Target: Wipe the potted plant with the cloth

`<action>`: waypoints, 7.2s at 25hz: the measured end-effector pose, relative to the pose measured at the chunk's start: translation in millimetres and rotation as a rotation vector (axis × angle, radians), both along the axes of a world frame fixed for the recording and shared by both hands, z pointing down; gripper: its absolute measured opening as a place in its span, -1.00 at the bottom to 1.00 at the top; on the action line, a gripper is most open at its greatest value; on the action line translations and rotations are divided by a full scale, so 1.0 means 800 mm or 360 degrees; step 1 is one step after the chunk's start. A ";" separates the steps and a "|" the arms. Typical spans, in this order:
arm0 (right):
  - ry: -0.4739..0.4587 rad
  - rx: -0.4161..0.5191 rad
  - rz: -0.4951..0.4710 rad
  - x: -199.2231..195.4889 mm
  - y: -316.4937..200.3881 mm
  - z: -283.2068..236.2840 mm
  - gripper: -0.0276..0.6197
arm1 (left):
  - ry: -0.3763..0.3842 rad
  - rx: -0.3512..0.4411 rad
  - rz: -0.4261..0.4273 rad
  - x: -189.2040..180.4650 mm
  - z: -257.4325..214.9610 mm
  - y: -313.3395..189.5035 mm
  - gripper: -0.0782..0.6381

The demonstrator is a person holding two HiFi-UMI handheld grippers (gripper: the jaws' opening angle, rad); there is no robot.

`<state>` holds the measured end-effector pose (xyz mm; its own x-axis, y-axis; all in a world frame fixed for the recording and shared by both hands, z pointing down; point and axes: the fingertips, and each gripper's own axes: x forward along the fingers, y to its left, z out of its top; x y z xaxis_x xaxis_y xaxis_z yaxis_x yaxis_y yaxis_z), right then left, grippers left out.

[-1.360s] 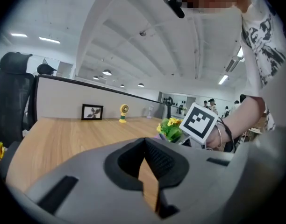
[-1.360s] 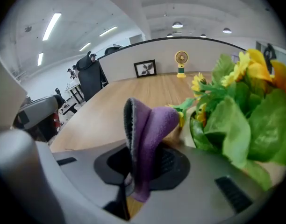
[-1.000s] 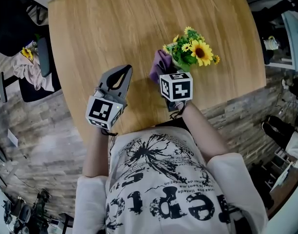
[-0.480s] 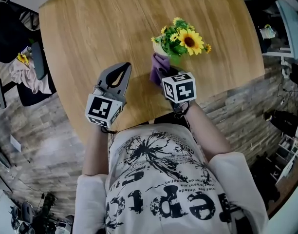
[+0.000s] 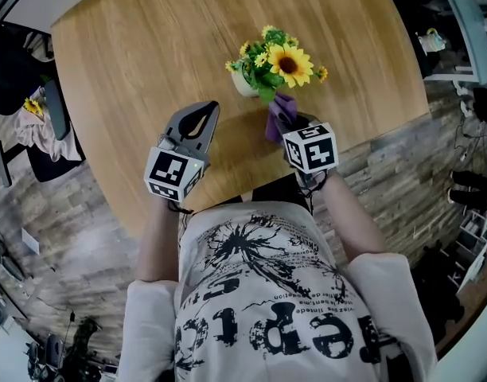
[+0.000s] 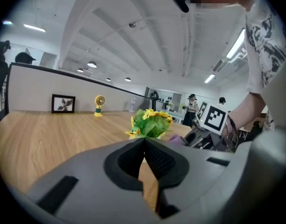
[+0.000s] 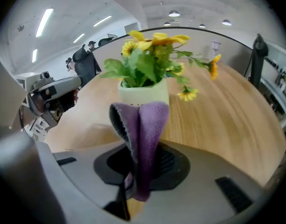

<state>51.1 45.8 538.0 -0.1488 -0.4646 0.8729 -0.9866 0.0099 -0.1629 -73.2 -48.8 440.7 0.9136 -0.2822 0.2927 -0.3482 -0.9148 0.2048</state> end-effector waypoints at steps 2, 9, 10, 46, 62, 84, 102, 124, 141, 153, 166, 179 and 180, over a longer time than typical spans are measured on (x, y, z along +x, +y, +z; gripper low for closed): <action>0.0023 -0.0020 0.0042 0.028 -0.001 0.000 -0.68 | -0.0021 -0.0025 0.0030 0.011 0.013 0.001 -0.71; 0.0052 0.0012 0.0197 0.107 -0.011 -0.010 -0.68 | -0.0072 -0.0063 0.0121 0.058 0.046 -0.003 0.26; 0.0056 0.0016 0.0211 0.115 -0.013 -0.011 -0.68 | -0.0070 -0.0063 0.0135 0.065 0.049 -0.005 0.35; 0.0126 0.0025 0.0047 0.167 -0.070 -0.013 -0.67 | -0.0279 0.0116 0.0599 0.177 0.088 -0.012 0.66; -0.0189 0.0333 -0.0203 0.122 -0.120 -0.082 -0.67 | -0.0147 0.0096 0.0047 0.169 -0.054 -0.054 0.67; -0.0307 0.0853 -0.0979 -0.037 -0.163 -0.194 -0.69 | 0.0141 0.0087 -0.0092 0.125 -0.168 -0.070 0.67; -0.0422 0.0774 -0.1069 -0.087 -0.131 -0.177 -0.69 | 0.0182 0.0117 -0.0206 0.110 -0.159 -0.085 0.66; -0.0428 0.0747 -0.0821 0.008 -0.155 -0.175 -0.68 | 0.0129 0.0028 -0.0209 0.115 -0.130 -0.083 0.66; -0.0221 0.0742 -0.0426 0.180 -0.165 -0.145 -0.68 | -0.0056 0.0005 -0.0066 0.189 -0.034 -0.035 0.66; -0.0104 0.0690 -0.0422 0.230 -0.195 -0.111 -0.68 | -0.0197 -0.0051 0.0119 0.206 0.065 -0.038 0.66; -0.0127 0.0674 -0.0402 0.254 -0.196 -0.106 -0.68 | -0.0334 0.0025 0.0079 0.217 0.091 -0.054 0.66; 0.0007 0.0867 -0.0319 0.226 -0.193 -0.178 -0.68 | -0.0221 0.0170 -0.0003 0.171 -0.009 -0.039 0.79; 0.0046 0.0905 -0.0319 0.225 -0.192 -0.190 -0.68 | -0.0190 0.0187 -0.0034 0.167 -0.025 -0.039 0.72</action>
<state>230.9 -107.8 385.7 -0.2617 -0.8250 0.5009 -0.9604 0.2738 -0.0510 60.6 -79.8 420.6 0.8679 -0.3397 0.3626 -0.3831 -0.9222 0.0531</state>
